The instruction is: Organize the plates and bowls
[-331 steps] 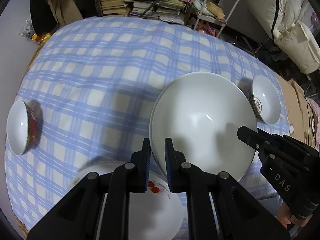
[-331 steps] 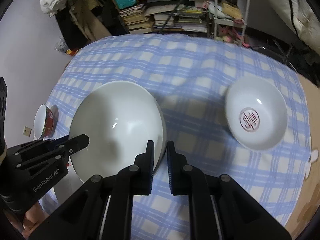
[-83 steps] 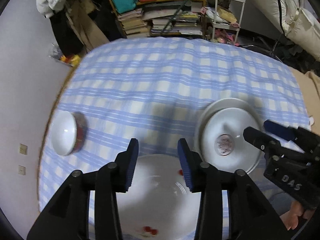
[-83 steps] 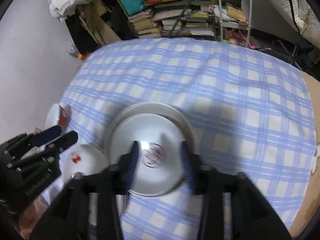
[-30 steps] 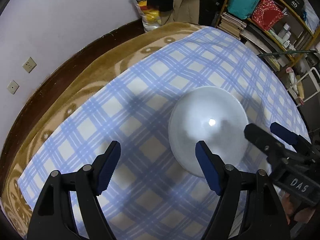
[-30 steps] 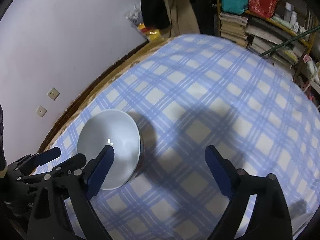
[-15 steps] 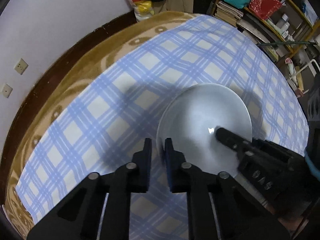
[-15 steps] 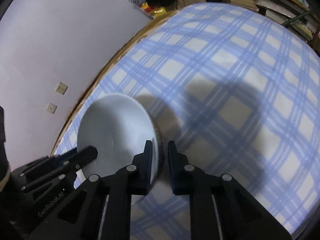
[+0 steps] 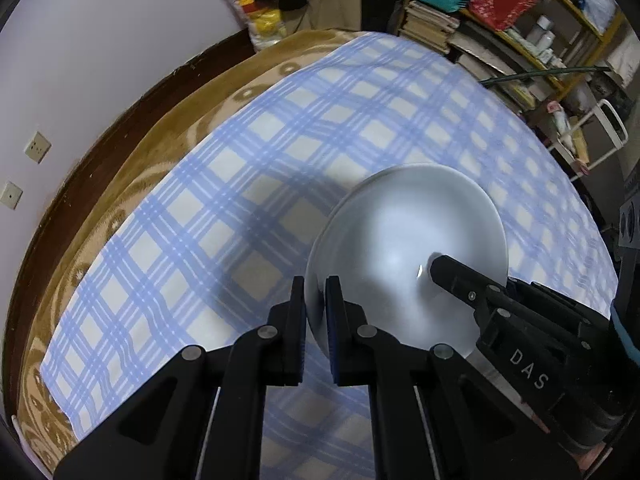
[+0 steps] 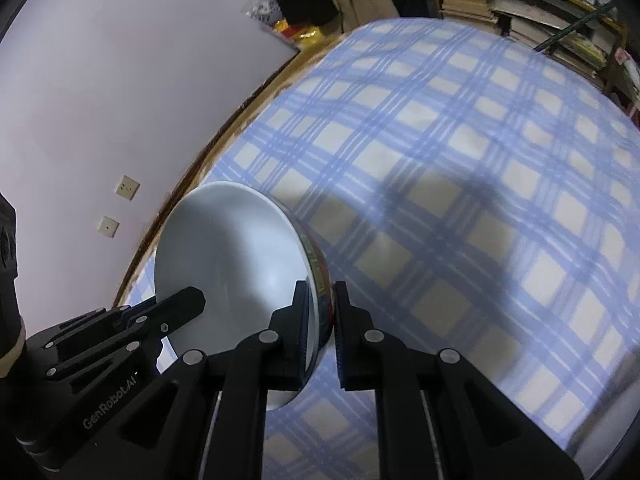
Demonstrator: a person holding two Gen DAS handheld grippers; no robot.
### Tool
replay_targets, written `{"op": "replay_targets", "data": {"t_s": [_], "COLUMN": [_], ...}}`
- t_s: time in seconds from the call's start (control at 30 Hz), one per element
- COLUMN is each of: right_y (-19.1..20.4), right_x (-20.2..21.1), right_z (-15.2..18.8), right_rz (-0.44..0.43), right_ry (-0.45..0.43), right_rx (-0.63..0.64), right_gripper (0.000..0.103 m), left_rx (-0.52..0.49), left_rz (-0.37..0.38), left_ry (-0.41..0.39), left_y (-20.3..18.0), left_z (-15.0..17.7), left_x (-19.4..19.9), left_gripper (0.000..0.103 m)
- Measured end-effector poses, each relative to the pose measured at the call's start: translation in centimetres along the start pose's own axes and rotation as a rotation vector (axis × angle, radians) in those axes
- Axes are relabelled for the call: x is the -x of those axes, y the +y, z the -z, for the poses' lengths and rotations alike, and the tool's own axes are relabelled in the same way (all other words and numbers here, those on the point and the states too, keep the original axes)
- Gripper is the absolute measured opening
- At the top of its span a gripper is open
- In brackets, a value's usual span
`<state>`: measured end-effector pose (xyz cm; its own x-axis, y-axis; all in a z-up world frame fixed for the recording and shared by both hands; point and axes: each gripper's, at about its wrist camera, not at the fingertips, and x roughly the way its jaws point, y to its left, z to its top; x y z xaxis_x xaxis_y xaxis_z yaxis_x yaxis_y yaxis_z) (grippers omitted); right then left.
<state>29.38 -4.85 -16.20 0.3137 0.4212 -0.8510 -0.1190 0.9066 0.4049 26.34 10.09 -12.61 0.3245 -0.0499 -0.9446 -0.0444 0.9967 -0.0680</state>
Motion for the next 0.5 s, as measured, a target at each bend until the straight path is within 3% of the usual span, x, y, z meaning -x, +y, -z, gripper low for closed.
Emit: {"op": "replay_targets", "data": {"t_s": [0.5], "right_y": [-3.6], "right_x": [9.9], "right_z": [3.7], "right_rz": [0.063], "right_ry": [-0.126], "right_rx": [-0.024], "right_gripper": [0.013], "left_rx": [-0.117], "left_rz": [0.051], "left_ry": [-0.058], "left_y": [-8.3], "left_z": [3.1], "left_x": [5.9], "left_gripper": [0.01]}}
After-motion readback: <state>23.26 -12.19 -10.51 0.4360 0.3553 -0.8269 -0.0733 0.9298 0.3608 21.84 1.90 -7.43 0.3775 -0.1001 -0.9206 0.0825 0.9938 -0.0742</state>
